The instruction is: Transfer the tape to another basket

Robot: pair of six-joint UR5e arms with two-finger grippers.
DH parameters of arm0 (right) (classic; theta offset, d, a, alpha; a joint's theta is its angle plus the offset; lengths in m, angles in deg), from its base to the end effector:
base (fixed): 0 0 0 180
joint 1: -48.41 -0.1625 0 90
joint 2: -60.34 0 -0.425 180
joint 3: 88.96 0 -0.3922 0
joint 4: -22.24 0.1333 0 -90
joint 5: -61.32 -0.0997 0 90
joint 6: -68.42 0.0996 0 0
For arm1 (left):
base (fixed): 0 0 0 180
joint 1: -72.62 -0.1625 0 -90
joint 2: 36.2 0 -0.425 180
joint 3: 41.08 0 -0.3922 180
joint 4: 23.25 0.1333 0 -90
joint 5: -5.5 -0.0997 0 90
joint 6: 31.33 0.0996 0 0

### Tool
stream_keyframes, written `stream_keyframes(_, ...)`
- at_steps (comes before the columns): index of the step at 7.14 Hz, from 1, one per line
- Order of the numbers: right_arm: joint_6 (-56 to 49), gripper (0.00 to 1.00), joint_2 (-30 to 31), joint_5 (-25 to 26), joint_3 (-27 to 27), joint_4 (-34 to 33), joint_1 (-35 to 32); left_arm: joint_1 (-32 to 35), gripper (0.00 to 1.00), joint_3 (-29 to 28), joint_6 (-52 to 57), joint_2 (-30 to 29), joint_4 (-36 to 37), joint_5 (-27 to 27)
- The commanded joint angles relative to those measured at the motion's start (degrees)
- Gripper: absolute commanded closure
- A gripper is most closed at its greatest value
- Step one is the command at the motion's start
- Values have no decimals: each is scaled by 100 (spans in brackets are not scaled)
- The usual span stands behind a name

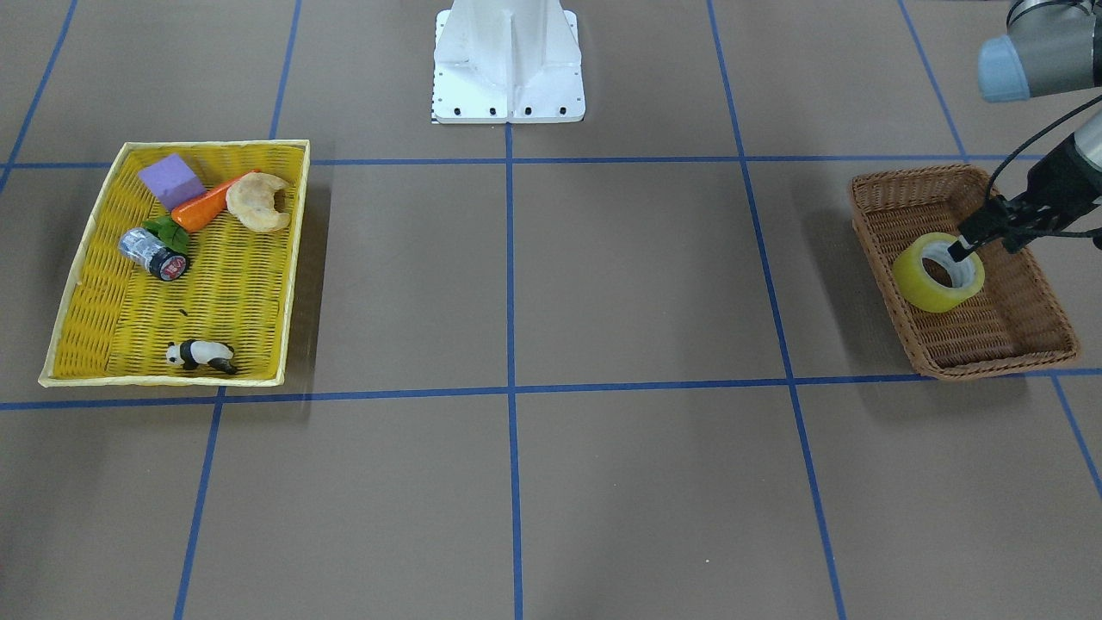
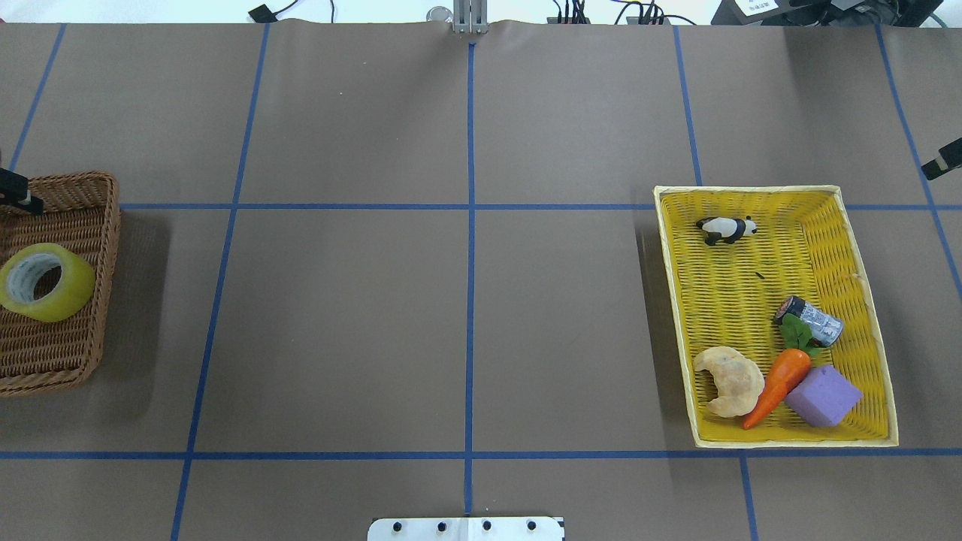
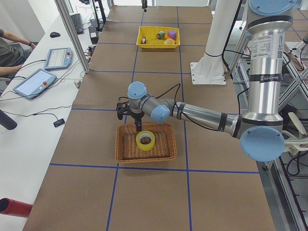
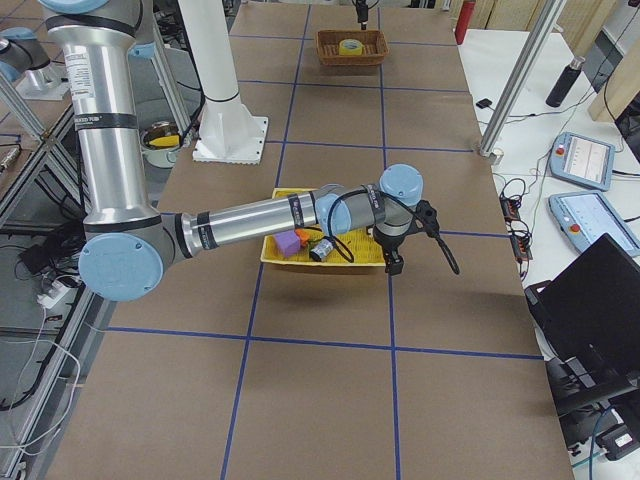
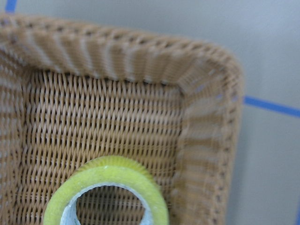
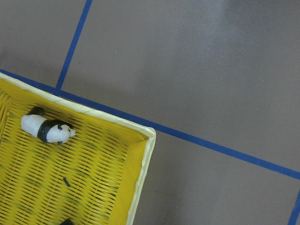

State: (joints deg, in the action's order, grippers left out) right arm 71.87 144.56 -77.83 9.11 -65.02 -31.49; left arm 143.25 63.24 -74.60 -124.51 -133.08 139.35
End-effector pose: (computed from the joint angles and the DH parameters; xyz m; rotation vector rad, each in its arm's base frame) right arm -0.0372 -0.5396 0.5254 0.1695 -0.8793 -0.2324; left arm 0.1028 -0.4863 0.5087 0.0729 0.9150 -0.1708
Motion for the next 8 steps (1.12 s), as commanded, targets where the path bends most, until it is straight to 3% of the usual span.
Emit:
stream_keyframes(1, -37, 1, -2, 334, 19, -552, -201, 955, 2, 151, 2757, 8, 897, -44)
stream_keyframes(2, -63, 1, 128, 415, 19, -581, -349, 1248, 2, 151, 3842, -10, 1433, -235)
stream_keyframes(3, -72, 0, 356, 442, 167, -590, -464, 1260, 2, 142, 4131, 16, 1508, -420)
stream_keyframes(8, -248, 0, 735, 459, 432, -529, -614, 1268, 2, -412, 4038, 210, 1464, -403)
